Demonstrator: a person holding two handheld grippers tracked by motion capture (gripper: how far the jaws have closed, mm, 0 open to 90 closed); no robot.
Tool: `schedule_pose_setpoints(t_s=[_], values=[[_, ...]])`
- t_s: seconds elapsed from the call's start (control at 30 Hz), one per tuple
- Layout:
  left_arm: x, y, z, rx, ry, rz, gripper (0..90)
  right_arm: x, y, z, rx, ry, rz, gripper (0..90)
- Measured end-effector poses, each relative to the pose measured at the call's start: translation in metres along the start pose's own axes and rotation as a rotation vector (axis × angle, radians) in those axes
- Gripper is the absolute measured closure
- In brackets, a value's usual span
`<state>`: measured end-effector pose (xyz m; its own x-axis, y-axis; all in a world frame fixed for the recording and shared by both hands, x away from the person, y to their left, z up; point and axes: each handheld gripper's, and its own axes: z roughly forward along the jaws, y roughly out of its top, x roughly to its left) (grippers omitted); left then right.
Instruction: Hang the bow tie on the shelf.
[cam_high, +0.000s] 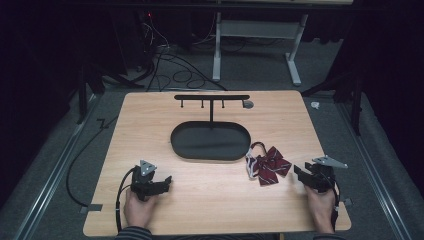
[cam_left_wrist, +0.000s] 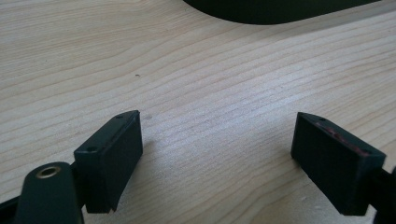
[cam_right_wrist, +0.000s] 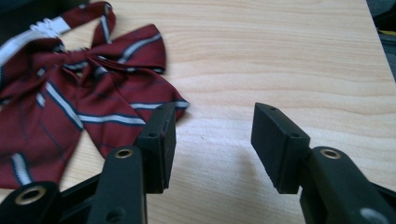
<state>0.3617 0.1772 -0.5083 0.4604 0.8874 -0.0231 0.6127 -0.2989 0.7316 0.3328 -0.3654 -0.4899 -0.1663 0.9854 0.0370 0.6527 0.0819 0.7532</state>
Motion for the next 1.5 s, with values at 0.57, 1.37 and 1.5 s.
schedule_pose_setpoints(t_s=[0.57, 1.37, 1.5], values=[[0.0, 0.0, 0.0, -0.001, 0.001, 0.0, 17.0, 0.015, 0.023, 0.0, -0.006, 0.082, -0.032, 60.0], [0.0, 0.0, 0.0, 0.0, 0.0, 0.0, 16.9, 0.035, 0.052, 0.013, -0.016, 0.156, -0.067, 62.9], [0.0, 0.0, 0.0, 0.0, 0.0, 0.001, 16.9, 0.039, 0.057, 0.016, -0.014, 0.169, -0.067, 63.4]])
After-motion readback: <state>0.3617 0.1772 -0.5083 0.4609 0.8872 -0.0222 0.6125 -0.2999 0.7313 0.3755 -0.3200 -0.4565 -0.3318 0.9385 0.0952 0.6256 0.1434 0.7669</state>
